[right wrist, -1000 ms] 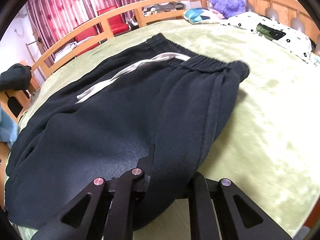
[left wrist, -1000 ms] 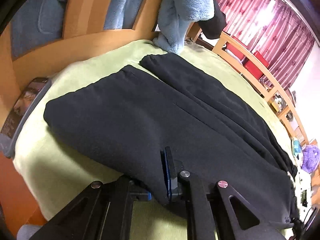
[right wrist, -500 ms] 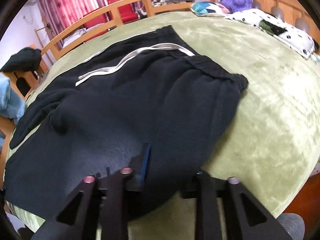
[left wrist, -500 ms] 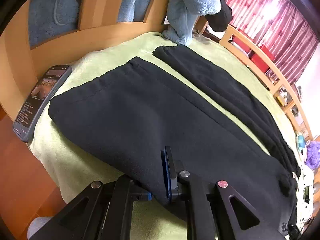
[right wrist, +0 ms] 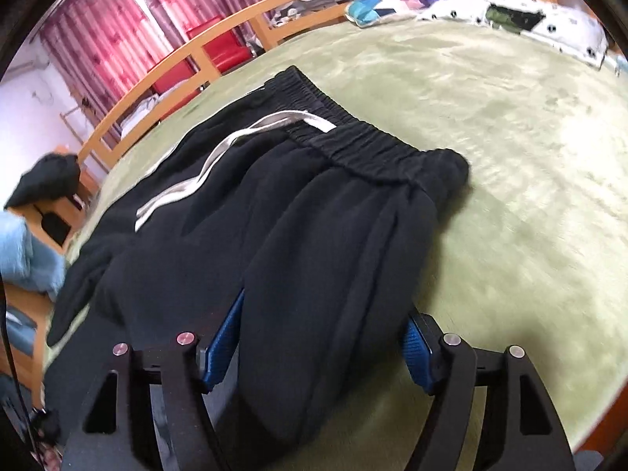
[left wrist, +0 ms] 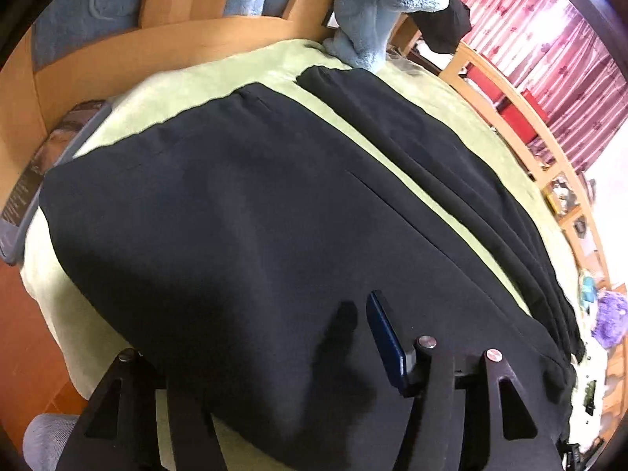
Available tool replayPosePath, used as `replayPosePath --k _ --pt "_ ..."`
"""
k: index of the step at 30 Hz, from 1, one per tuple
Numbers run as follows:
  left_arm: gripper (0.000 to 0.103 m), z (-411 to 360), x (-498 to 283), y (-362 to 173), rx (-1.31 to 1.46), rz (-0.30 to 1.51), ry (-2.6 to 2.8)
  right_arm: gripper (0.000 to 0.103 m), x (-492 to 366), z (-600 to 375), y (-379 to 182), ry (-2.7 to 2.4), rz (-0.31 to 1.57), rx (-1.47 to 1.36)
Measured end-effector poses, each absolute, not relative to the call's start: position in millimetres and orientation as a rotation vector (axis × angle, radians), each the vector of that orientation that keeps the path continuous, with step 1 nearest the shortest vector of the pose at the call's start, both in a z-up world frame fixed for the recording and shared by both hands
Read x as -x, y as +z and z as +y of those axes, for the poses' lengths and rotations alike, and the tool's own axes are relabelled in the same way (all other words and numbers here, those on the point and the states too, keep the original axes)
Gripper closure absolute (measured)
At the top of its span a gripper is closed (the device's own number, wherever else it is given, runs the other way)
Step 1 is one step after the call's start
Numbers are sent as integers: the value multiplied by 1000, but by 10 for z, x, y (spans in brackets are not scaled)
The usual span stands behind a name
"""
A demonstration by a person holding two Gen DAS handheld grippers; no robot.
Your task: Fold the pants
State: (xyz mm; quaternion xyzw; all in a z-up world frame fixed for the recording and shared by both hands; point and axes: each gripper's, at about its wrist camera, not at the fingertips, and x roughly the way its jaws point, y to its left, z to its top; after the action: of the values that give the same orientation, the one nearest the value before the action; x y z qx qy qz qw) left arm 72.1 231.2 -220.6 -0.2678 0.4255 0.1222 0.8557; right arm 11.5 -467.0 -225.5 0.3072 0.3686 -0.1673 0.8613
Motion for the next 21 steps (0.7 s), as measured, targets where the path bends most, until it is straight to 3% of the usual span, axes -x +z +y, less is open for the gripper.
replayPosePath --k 1,2,3,5,6,12,21 --pt "46 2306 -732 -2206 560 894 268 36 -200 -4711 -2278 -358 775 -655" --pt "48 2310 -737 -2208 566 895 276 61 -242 -4733 -2283 -365 773 -651" --pt "51 2328 -728 -2209 579 895 289 68 -285 -4755 -2289 -377 773 -641" --pt "92 2390 -678 -2181 592 872 331 76 -305 -4775 -2289 -373 768 -641" --pt "96 2450 -654 -2153 590 860 341 76 -294 -4771 -2272 -376 759 -633" --pt "94 2525 -628 -1919 592 844 269 77 -294 -4818 -2138 -379 783 -643" --pt "94 2464 -1039 -1148 555 730 176 89 -568 -4720 -1323 -356 750 -582"
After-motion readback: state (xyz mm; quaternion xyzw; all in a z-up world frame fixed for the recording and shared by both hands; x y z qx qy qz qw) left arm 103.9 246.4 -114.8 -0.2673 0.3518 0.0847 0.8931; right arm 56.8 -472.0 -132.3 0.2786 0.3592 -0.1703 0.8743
